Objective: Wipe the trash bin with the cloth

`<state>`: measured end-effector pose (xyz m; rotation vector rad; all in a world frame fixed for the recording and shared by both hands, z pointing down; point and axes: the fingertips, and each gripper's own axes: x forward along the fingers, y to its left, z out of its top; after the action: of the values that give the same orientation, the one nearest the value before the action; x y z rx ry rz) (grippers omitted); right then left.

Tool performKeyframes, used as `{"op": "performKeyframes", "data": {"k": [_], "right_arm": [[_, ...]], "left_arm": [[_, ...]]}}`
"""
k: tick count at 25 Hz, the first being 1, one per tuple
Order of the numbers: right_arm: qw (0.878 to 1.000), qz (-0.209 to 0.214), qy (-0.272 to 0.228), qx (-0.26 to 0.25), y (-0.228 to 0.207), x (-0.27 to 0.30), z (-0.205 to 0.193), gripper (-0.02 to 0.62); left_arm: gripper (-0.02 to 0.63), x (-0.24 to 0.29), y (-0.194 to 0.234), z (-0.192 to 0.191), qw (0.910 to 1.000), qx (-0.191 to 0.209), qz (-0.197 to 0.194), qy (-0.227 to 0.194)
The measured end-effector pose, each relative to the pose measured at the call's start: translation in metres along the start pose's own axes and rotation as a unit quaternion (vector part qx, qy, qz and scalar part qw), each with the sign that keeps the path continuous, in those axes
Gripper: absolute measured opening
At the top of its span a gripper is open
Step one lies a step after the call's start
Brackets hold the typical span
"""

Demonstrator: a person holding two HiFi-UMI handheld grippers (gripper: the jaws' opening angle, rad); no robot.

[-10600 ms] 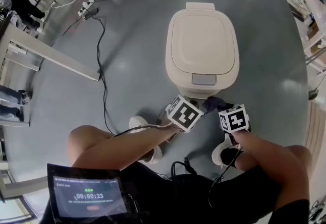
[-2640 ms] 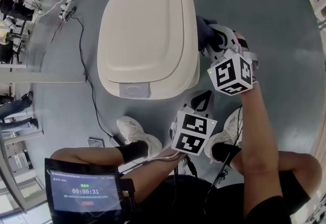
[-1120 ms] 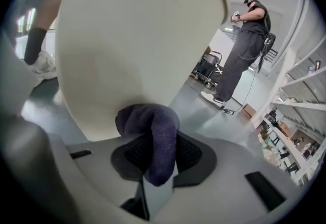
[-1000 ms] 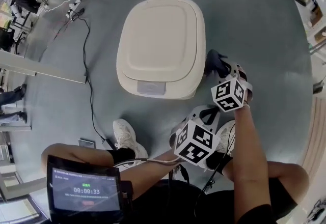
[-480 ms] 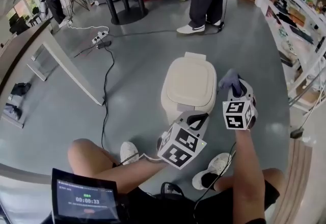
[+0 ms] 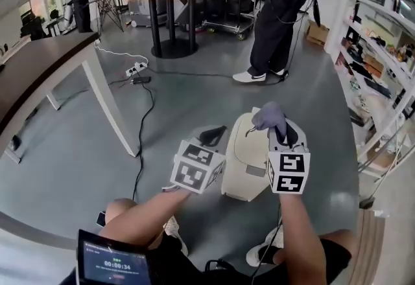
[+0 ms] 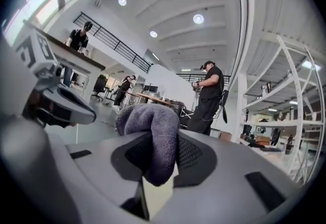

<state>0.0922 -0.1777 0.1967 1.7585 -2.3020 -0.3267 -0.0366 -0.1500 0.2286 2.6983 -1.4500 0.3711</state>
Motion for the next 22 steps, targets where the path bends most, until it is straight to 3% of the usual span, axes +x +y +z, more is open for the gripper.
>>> {"op": "performKeyframes", "data": {"k": [5, 11, 16, 22], "right_arm": [[0.995, 0.032, -0.027, 0.091, 0.059, 0.015, 0.01, 0.089], [0.979, 0.039, -0.047, 0.194, 0.127, 0.041, 0.0, 0.089], [0.959, 0.038, -0.045, 0.279, 0.156, 0.038, -0.026, 0.089], [0.934, 0.015, -0.017, 0.358, 0.197, 0.042, -0.089, 0.089]], "left_arm": [[-0.003, -0.007, 0.064, 0.001, 0.9992, -0.006, 0.037, -0.015], [-0.003, 0.008, 0.135, -0.017, 0.9979, 0.01, 0.059, -0.024], [-0.003, 0.011, 0.15, -0.031, 0.9985, -0.005, 0.054, -0.003], [-0.003, 0.017, 0.167, -0.062, 0.9985, 0.006, 0.049, 0.022]]}}
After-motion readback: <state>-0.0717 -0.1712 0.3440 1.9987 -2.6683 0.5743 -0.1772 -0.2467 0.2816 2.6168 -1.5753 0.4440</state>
